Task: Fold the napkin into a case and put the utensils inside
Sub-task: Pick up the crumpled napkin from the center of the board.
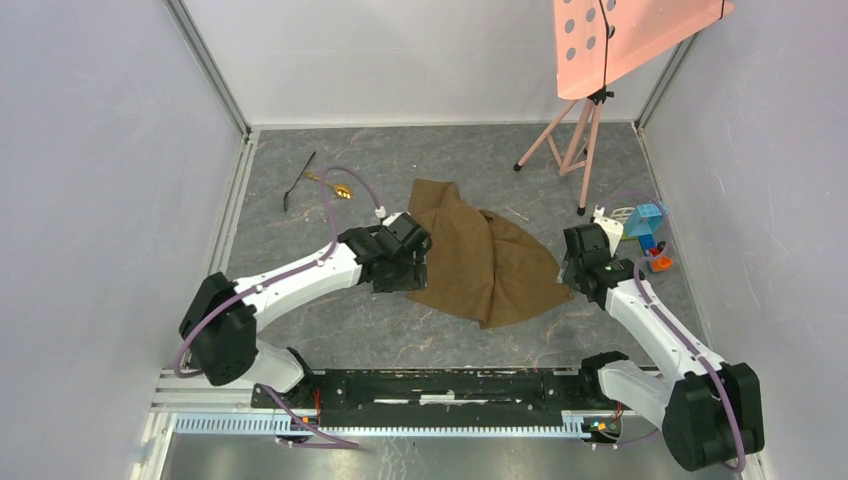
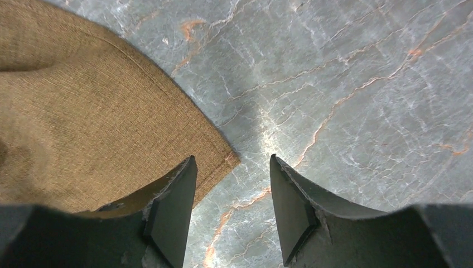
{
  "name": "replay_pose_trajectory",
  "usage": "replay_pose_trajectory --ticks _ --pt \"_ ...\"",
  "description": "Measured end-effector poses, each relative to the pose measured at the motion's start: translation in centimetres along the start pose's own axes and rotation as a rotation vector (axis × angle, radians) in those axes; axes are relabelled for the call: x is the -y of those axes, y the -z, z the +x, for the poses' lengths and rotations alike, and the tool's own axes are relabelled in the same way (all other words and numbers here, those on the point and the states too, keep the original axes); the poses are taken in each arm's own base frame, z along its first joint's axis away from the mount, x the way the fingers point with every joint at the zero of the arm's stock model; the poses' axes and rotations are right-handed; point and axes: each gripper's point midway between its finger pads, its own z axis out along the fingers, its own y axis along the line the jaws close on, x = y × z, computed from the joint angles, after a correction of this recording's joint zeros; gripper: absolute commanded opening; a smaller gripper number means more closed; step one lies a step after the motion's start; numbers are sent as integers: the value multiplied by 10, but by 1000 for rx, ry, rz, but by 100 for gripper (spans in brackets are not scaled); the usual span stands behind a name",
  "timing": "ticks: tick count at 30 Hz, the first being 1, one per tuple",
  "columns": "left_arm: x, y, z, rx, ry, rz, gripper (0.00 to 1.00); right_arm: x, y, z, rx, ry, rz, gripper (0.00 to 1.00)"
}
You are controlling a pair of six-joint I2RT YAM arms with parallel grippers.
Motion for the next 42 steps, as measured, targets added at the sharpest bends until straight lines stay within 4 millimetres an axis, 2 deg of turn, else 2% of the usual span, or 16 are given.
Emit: replay_pose_trajectory --ticks 4,9,22,28,31,36,37,40,41,42 --pt "9 -8 11 -27 -43 -3 72 0 -13 18 -54 1 -10 52" --pt "19 -8 6 13 -34 49 77 3 -25 56 -162 35 -19 55" --pt "16 4 6 102 -4 153 75 -1 -28 48 -128 78 -48 61" --pt "13 2 10 100 21 155 76 -6 -23 35 -88 73 -71 58" --pt "12 0 14 84 27 151 80 -7 -28 38 -105 79 -63 57" --pt "11 -7 22 38 56 128 79 -9 -35 44 -131 82 -60 45" --pt "10 -9 24 24 67 113 79 -10 -36 44 -126 78 -64 39" --pt "10 -15 30 -16 120 78 78 -14 -40 41 -97 60 -75 6" --pt "11 -17 32 -29 143 71 76 -15 -42 38 -81 53 -79 0" --pt "11 -19 34 -39 163 64 75 -16 -43 37 -71 54 -82 0"
